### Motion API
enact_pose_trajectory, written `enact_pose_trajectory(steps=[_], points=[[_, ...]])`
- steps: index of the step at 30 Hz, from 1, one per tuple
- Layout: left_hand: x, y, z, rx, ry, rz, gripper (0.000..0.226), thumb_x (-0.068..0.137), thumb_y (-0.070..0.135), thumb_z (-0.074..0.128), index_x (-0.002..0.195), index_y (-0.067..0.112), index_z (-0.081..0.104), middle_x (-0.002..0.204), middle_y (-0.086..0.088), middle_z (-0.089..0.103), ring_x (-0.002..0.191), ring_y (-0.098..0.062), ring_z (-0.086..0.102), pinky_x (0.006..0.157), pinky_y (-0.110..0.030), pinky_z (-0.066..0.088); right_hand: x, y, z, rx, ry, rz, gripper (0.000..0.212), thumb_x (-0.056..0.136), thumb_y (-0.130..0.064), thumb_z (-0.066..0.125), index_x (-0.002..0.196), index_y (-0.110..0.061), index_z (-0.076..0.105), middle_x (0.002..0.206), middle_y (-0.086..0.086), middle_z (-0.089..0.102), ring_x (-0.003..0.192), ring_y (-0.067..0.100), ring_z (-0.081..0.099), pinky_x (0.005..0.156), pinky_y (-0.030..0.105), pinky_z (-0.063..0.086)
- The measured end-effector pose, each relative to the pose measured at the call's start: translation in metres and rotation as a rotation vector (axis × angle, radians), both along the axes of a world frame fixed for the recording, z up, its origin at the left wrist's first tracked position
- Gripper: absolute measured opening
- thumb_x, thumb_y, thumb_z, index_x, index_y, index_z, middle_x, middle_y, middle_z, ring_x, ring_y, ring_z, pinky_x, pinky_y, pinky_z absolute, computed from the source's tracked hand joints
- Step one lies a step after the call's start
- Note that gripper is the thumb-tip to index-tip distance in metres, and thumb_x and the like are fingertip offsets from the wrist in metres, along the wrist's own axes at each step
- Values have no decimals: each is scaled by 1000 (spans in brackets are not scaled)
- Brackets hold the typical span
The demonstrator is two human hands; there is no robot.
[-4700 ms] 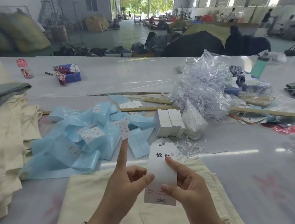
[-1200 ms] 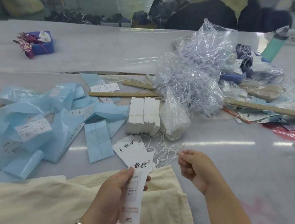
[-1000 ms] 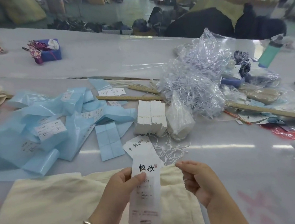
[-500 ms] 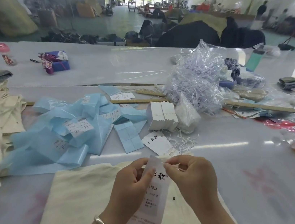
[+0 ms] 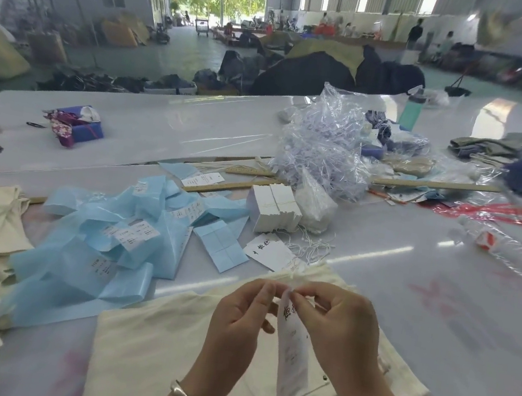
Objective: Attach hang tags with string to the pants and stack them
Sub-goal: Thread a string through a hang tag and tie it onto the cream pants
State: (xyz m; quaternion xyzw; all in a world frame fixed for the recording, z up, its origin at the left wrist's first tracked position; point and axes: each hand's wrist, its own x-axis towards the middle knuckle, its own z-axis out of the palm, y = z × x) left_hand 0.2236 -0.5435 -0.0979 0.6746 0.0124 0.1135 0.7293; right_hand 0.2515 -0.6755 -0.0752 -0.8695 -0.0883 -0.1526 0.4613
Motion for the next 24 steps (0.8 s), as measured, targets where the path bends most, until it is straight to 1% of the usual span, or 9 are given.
enact_pose_trajectory(steps=[3,6,8,9,12,14,18,20,24], points=[[11,-9,0,15,2,-25,19,85,30,58,85,20,74,82,-5,73,76,-14,65,66,-25,51,-1,-10,-5,150,51,58,24,77,-22,78,80,-45,70,63,-20,68,59,5,64,60,37,54],[23,-20,-1,35,-5,-22,9,75,20,69,83,21,73,79,-2,71,76,-12,64,67,-22,50,6,-26,-12,241,101,65,18,77,-22,79,78,-39,74,61,0,69,61,24,64,63,44,53],[33,-30,-3,62,-10,-20,13,73,15,70,83,23,71,78,0,70,76,-11,64,68,-24,51,12,-41,-14,249,110,78,18,76,-18,79,76,-35,76,59,2,66,54,24,57,59,37,51],[39,-37,-3,94,-13,-15,14,74,12,71,83,23,70,78,1,70,76,-10,64,68,-25,51,17,-51,-15,220,81,70,21,76,-13,78,81,-34,77,61,-4,64,49,14,51,57,30,48],[60,-63,0,254,-29,20,19,81,5,73,85,22,67,78,1,69,72,-8,62,66,-28,50,37,-84,-10,76,20,1,46,76,-2,70,111,-31,69,65,-21,52,47,9,44,53,10,36],[76,-83,6,319,-42,27,20,81,5,74,87,22,66,78,1,69,70,-8,62,63,-25,49,52,-104,-7,120,63,61,51,78,0,66,117,-33,64,53,-19,48,42,9,37,49,10,35],[104,-118,13,354,-75,39,21,80,4,73,88,21,65,77,3,70,73,-13,67,65,-33,53,84,-129,-2,363,276,247,26,84,-4,68,103,-21,70,79,-5,73,44,12,49,44,23,42],[114,-130,10,364,-71,56,20,81,4,73,88,21,65,78,3,70,73,-12,67,65,-30,53,97,-142,-6,420,363,270,9,86,-7,69,88,-14,73,66,5,70,45,15,55,43,24,41],[128,-144,-12,388,0,76,17,82,9,73,89,23,65,82,9,69,75,-6,64,65,-20,50,126,-171,-22,287,340,177,14,85,-7,69,71,-11,71,53,-1,61,46,11,52,48,22,42]])
